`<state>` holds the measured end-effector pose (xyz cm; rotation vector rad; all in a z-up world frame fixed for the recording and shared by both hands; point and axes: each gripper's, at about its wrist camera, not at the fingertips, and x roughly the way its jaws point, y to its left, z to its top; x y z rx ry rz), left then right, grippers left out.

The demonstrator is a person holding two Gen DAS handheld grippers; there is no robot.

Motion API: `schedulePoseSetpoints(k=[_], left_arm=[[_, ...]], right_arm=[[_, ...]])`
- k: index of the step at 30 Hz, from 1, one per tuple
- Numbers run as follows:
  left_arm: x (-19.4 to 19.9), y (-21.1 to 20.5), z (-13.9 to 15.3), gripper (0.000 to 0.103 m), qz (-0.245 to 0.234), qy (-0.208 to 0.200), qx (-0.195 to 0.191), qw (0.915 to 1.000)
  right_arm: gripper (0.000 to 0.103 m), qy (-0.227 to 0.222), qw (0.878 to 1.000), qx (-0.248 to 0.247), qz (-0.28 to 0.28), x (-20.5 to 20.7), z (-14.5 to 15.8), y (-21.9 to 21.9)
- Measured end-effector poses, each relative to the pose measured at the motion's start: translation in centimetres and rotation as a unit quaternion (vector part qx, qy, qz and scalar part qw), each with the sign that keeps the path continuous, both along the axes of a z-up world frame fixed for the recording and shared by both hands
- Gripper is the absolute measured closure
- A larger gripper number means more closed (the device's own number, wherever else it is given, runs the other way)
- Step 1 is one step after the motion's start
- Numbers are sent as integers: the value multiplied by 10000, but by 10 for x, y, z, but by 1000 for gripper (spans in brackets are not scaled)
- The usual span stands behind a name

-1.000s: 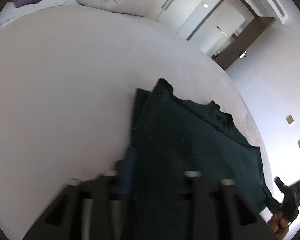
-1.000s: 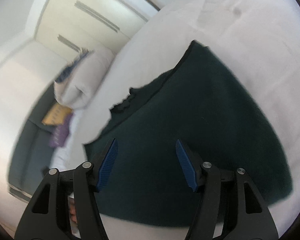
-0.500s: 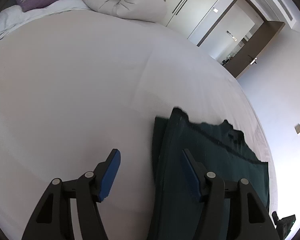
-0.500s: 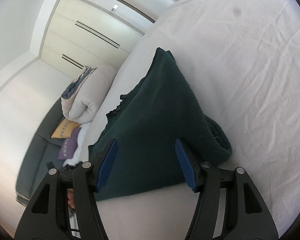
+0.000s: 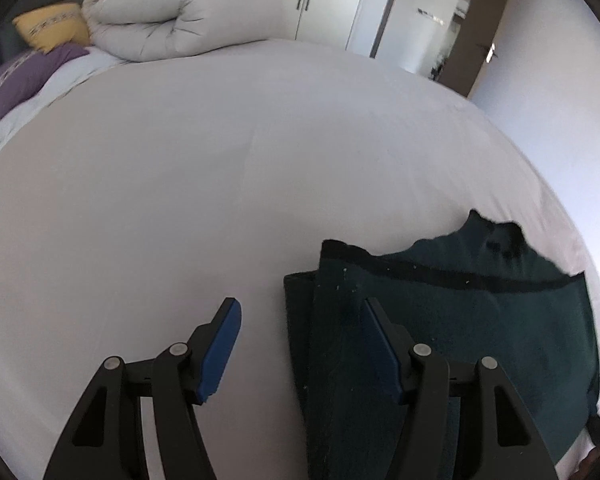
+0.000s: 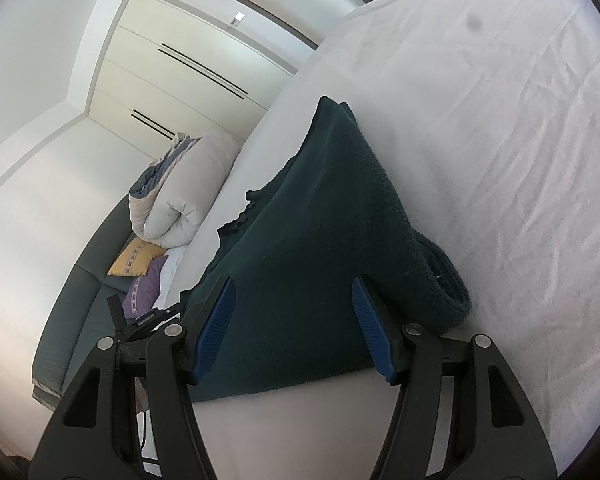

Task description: Fold small clothes

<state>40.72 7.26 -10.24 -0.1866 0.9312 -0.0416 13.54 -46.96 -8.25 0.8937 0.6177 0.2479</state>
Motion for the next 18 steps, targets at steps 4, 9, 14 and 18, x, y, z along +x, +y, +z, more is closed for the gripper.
schedulePoseSetpoints(k=[4, 9, 14, 18], left_arm=[[-1, 9, 3, 39, 266, -105, -12, 9996], [-4, 1, 5, 25, 181, -205, 486, 9984], [-1, -9, 0, 44, -165, -140, 395, 9990], [1, -12, -2, 68, -328, -62, 258, 9991]], right_arm=[[44, -14, 10000, 7, -2, -1, 0, -2], [44, -21, 10000, 6, -4, -1, 0, -3], [44, -13, 10000, -7, -12, 0, 1, -4], [45, -9, 10000, -16, -20, 0, 1, -5]])
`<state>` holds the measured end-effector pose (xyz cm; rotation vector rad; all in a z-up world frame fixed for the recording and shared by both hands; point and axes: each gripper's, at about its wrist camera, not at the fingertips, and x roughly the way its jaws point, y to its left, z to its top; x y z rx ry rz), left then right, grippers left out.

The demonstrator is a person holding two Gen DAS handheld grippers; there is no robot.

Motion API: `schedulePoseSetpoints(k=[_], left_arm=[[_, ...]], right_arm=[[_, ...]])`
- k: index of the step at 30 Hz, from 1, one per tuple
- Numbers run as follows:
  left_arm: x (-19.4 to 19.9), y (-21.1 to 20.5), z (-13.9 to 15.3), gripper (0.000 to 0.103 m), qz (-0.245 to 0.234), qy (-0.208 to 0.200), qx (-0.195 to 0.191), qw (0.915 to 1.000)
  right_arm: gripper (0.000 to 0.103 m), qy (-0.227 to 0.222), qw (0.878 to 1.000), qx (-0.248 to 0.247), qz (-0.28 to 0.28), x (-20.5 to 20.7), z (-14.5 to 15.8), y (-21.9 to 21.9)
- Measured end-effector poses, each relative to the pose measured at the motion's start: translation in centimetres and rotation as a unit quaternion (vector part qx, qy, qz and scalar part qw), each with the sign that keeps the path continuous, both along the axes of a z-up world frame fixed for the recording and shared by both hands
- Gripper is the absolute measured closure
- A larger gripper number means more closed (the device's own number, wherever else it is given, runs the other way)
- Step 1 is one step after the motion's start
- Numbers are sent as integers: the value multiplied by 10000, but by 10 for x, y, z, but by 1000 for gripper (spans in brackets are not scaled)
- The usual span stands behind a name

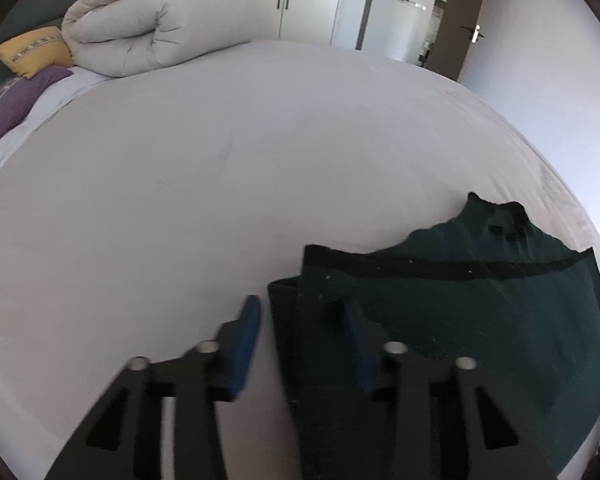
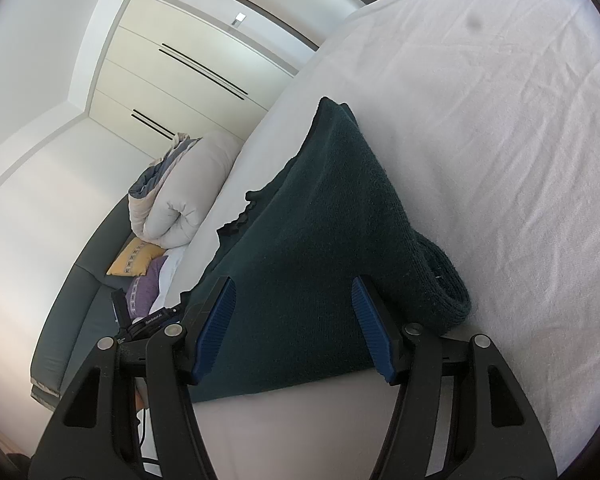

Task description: Fold small clothes

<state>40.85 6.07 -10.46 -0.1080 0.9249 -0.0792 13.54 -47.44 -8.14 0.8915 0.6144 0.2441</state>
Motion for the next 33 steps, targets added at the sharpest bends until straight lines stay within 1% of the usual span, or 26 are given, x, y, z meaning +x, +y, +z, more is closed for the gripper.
schedulePoseSetpoints(k=[3, 7, 10, 14, 19, 22, 23, 27, 31, 33], left_arm=[[-2, 0, 1, 72, 6, -86, 11, 10000], [0, 0, -2, 87, -48, -18, 43, 10000], [1, 1, -2, 91, -54, 27, -24, 10000], [-2, 4, 1, 95, 49, -66, -39, 10000], [-9, 8, 2, 98, 338, -157, -87, 9993], [-12, 19, -1, 98, 602, -180, -292, 9976], [-12, 19, -2, 98, 613, -150, -315, 9975], [-10, 16, -7, 97, 586, -77, -210, 9980], [-13, 23, -8, 97, 698, -42, -378, 9968], [-14, 28, -10, 97, 749, -47, -418, 9963]], right_arm=[[45, -2, 10000, -1, -2, 0, 0, 0], [45, -1, 10000, -1, -1, 0, 0, -1], [45, 1, 10000, -2, -1, 1, 0, -1], [45, 0, 10000, -5, -3, 1, 0, 0], [46, 4, 10000, -3, -11, 2, 0, -2], [46, 3, 10000, -8, -10, 2, 0, -2], [46, 3, 10000, -9, -11, 2, 0, -2], [46, 35, 10000, -26, -10, 2, 1, -2], [44, 261, 9996, -131, -24, 5, 13, -2], [43, 262, 9995, -203, 15, 4, 23, 0]])
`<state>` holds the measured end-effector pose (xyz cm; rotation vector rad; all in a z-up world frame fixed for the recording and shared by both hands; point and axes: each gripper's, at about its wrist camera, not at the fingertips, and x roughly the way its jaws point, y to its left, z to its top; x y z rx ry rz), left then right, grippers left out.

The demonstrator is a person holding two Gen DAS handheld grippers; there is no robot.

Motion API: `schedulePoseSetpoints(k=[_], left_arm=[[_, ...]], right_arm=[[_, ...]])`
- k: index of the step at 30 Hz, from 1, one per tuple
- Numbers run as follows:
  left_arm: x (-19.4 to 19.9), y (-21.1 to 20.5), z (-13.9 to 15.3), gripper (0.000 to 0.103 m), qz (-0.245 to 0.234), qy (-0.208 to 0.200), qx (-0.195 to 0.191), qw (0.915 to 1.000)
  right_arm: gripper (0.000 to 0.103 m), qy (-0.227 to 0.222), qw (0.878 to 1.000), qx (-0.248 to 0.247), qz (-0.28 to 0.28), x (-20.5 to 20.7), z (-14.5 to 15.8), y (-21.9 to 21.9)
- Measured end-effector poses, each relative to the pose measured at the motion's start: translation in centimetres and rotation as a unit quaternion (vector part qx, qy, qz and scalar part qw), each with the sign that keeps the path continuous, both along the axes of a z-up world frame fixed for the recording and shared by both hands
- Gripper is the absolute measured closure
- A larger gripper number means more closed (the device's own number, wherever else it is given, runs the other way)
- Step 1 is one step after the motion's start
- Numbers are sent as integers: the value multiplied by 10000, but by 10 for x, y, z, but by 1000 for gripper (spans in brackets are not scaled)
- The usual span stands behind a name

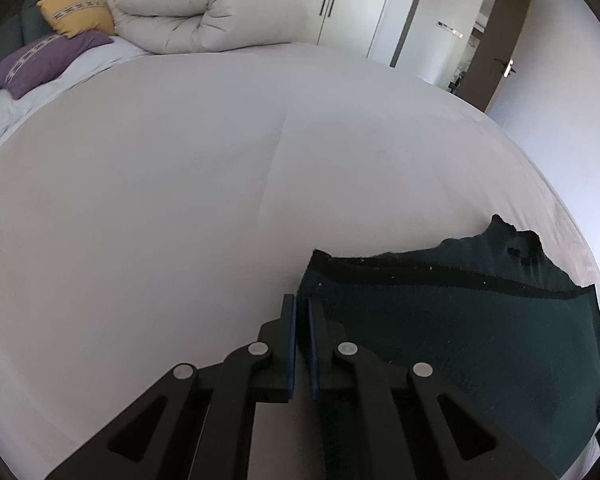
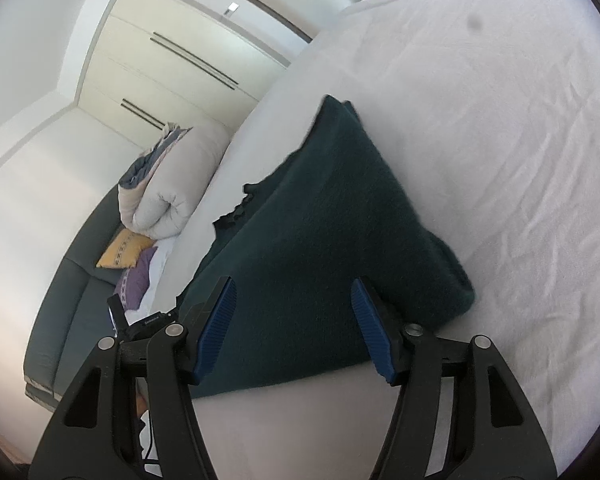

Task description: Fold small clothes

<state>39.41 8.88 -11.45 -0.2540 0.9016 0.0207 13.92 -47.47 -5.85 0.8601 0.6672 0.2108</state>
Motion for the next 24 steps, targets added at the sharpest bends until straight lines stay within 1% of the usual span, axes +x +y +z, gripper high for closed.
schedulePoseSetpoints(k=[3, 5, 7, 8, 9, 10, 11, 12, 13, 14, 15, 16, 17, 18, 20, 21, 22, 23, 24], left_arm=[[-6, 2, -3, 97, 108, -16, -73, 9999], [-3, -1, -2, 97, 69, 0, 35, 10000], [-2, -3, -1, 97, 55, 0, 39, 10000], [-2, -3, -1, 92, 38, 20, 55, 10000], [-2, -5, -1, 90, 6, 106, 171, 9998], [-2, -6, 0, 75, 7, 133, 280, 9995], [-4, -7, 6, 48, 93, 171, 496, 9986], [-8, -7, 12, 39, 201, 136, 627, 9977], [-14, -6, 19, 32, 341, 9, 737, 9967], [-23, -5, 34, 32, 514, -244, 876, 9945], [-29, -7, 43, 32, 545, -396, 915, 9935], [-34, -11, 52, 32, 493, -532, 886, 9934], [-39, -24, 61, 32, 271, -662, 750, 9946], [-39, -36, 64, 32, 30, -675, 660, 9955], [-33, -74, 63, 32, -649, -593, 515, 9948], [-29, -87, 59, 32, -833, -560, 462, 9939], [-24, -98, 54, 32, -909, -538, 492, 9932], [-16, -111, 43, 32, -954, -463, 636, 9923], [-8, -115, 32, 32, -972, -324, 694, 9923]], right_arm=[[43, -211, 9997, -86, 75, 1, 24, 0], [43, -365, 9987, -314, 152, 10, 42, 1], [43, -342, 9981, -488, 163, 27, 52, 0], [43, -314, 9982, -474, 183, 36, 55, -2], [43, -301, 9984, -416, 241, 48, 56, -3], [42, -254, 9986, -383, 278, 56, 56, -4], [42, -107, 9989, -363, 295, 69, 54, -4], [41, 30, 9988, -343, 343, 81, 52, -2], [41, 81, 9984, -309, 459, 89, 51, 1], [41, 120, 9979, -296, 569, 97, 50, 5], [41, 157, 9971, -317, 669, 105, 49, 14], [41, 185, 9959, -331, 819, 113, 47, 23], [41, 182, 9952, -297, 910, 118, 46, 29], [41, 168, 9944, -206, 1019, 123, 44, 37], [41, 189, 9918, -45, 1266, 135, 38, 55], [41, 260, 9894, 23, 1428, 145, 32, 66], [41, 370, 9881, 59, 1491, 152, 26, 72], [42, 495, 9875, 53, 1494, 159, 19, 76], [43, 634, 9874, -67, 1450, 167, 11, 77]])
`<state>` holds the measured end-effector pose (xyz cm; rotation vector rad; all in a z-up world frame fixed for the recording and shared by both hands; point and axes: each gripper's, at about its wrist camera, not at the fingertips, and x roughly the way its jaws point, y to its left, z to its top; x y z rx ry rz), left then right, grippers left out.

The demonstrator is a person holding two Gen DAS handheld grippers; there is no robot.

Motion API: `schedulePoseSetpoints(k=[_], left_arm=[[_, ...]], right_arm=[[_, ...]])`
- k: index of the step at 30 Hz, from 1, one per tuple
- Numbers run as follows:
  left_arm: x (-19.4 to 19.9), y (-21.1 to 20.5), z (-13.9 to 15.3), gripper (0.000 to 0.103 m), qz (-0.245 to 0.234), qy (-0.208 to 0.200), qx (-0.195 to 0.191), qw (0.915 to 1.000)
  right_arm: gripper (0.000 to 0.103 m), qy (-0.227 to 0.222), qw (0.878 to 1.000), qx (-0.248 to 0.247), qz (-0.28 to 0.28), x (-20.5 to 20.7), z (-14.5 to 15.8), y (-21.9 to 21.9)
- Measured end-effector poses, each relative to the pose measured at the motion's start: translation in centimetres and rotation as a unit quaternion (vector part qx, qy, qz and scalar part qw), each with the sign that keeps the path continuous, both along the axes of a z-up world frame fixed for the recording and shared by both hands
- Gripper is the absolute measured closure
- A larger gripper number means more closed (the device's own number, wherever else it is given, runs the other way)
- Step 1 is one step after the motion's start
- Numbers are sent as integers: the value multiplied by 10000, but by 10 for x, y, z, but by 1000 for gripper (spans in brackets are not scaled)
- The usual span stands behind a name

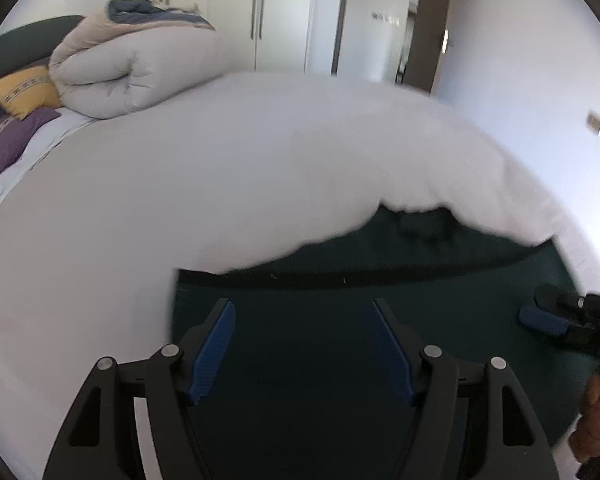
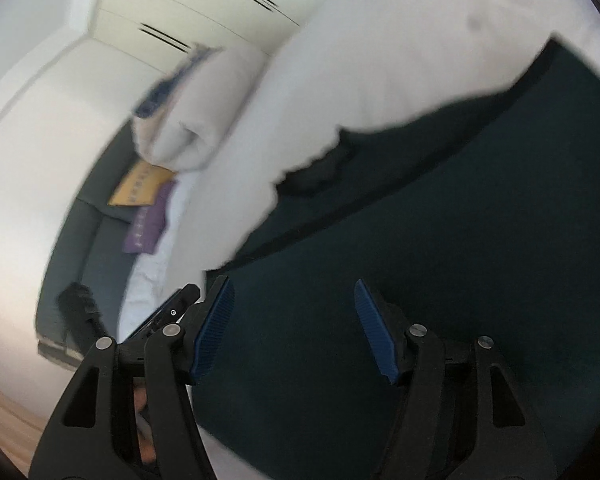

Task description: Fold small clothes

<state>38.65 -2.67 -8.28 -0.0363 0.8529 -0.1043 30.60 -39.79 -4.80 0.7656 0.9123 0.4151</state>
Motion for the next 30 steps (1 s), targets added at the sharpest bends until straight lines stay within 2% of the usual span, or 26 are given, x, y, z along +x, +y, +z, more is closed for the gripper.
schedulePoseSetpoints(k=[2, 3, 5, 7, 9, 10, 13, 14, 15, 16, 18, 21, 23, 25, 26, 27, 28, 29, 30], left_arm=[[12, 5, -27, 29, 141, 289, -96, 9994], [13, 13, -34, 25, 174, 222, -308, 9991], [14, 34, -37, 24, 228, 209, -873, 9957], [15, 43, -38, 24, 226, 211, -1107, 9934], [16, 50, -38, 25, 143, 189, -1273, 9916], [15, 53, -38, 26, 126, 185, -1343, 9907], [7, 59, -37, 35, 227, 191, -1401, 9897], [3, 60, -34, 37, 319, 216, -1310, 9906], [-1, 59, -32, 38, 374, 241, -1200, 9918], [-9, 55, -26, 38, 381, 284, -1013, 9937], [-28, 40, -11, 37, 127, 195, -971, 9950], [-62, 5, 6, 16, -292, 44, -920, 9953], [-79, -13, 7, 15, -372, -22, -639, 9973], [-80, -20, -4, 15, -305, 158, -330, 9989], [-74, -18, -18, 15, -177, 458, -242, 9985], [-72, -15, -26, 14, -127, 581, -269, 9979], [-72, -12, -29, 13, -129, 525, -293, 9981], [-73, -14, -29, 13, -165, 440, -173, 9987], [-74, -16, -29, 13, -192, 441, -98, 9988]], right_arm=[[53, -26, 10000, -76, -29, 6, -7, -7], [56, -5, 9999, 75, -116, 8, -10, -21], [68, -1, 9987, 323, -397, 5, -13, -44], [71, -77, 9950, 336, -935, -4, -19, -87], [86, -134, 9893, 482, -1373, -10, -25, -123], [89, -81, 9847, 619, -1628, -17, -32, -149], [89, 33, 9699, 610, -2359, -43, -34, -197], [84, 97, 9663, 526, -2516, -51, -31, -206], [84, 163, 9630, 319, -2670, -61, -24, -212], [81, 73, 9634, 247, -2667, -70, -16, -213], [81, -196, 9692, 371, -2427, -85, -3, -202], [77, -455, 9856, 661, -1488, -102, 12, -147], [77, -379, 9949, 703, -614, -102, 12, -85], [77, -301, 9966, 755, 111, -105, 7, -38], [77, -261, 9964, 683, 418, -105, 3, -18], [77, -144, 9964, 530, 640, -102, -5, -3], [77, 31, 9969, 432, 660, -99, -14, 2], [77, 195, 9971, 439, 584, -99, -23, -2], [78, 292, 9960, 705, 469, -97, -32, -15]])
